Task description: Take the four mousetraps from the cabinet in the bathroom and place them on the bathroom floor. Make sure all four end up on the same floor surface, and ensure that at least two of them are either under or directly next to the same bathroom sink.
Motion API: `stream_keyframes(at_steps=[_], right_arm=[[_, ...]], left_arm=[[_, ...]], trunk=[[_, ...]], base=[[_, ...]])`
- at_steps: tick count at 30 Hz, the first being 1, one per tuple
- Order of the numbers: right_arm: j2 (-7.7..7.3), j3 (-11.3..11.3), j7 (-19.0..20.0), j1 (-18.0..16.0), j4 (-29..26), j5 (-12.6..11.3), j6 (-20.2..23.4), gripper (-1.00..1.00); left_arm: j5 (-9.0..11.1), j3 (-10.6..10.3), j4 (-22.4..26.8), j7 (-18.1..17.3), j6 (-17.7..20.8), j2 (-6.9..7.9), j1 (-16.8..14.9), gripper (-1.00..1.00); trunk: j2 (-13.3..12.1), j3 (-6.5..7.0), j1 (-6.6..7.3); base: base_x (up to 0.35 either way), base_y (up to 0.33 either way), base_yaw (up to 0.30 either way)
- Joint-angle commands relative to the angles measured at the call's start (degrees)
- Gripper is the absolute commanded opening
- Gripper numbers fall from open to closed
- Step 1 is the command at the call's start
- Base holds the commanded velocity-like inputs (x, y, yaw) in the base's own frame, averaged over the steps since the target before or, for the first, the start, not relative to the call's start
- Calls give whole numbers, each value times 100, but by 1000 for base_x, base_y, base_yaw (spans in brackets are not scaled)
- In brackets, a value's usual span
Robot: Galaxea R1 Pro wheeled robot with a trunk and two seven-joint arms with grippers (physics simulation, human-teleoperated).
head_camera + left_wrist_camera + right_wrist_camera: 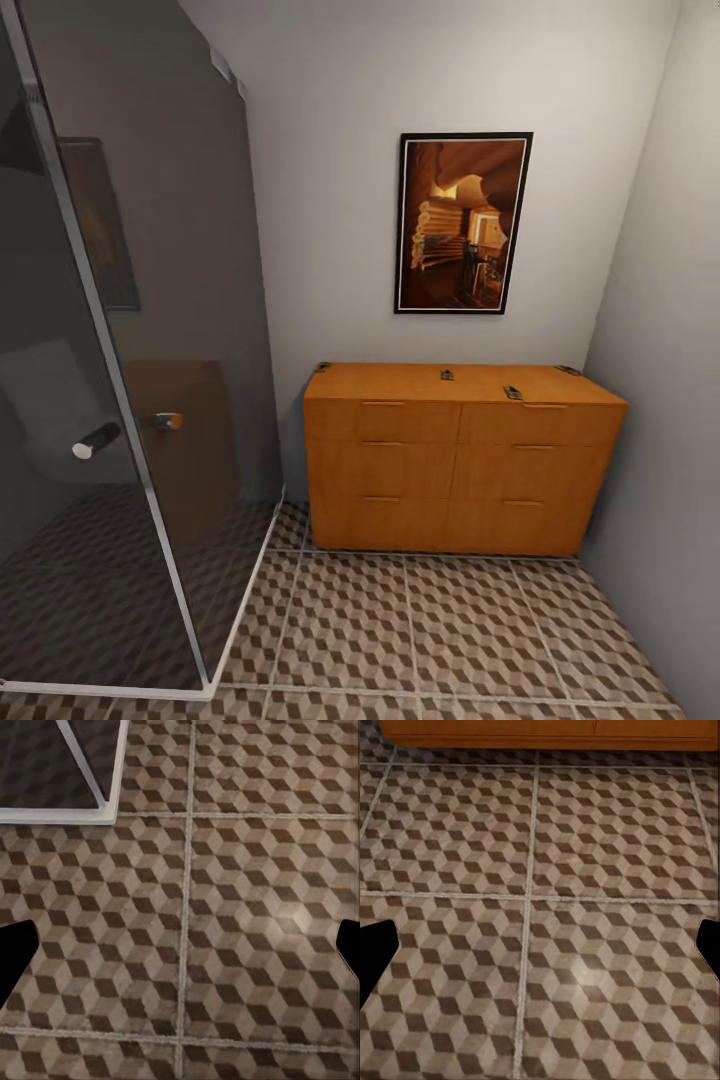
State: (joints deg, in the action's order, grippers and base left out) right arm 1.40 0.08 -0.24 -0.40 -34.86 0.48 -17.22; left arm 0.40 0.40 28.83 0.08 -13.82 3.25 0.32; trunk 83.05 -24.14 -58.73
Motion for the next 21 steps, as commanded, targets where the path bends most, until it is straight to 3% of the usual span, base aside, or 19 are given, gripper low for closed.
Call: stream_keyframes(at_steps=[1, 8, 21], right_arm=[[1, 1, -2, -4, 5, 5, -18, 100], [1, 1, -2, -4, 5, 5, -18, 100], [1, 3, -2, -4, 5, 5, -18, 100]], left_arm=[[4, 4, 9, 1, -7, 0, 3, 100], [4, 4, 9, 1, -7, 0, 3, 100], [-2, 5, -53, 1, -7, 0, 3, 100]], trunk=[[3, -5, 0], [3, -5, 0], [3, -5, 0]], base=[[0, -213, 0], [75, -212, 0], [182, -192, 0]])
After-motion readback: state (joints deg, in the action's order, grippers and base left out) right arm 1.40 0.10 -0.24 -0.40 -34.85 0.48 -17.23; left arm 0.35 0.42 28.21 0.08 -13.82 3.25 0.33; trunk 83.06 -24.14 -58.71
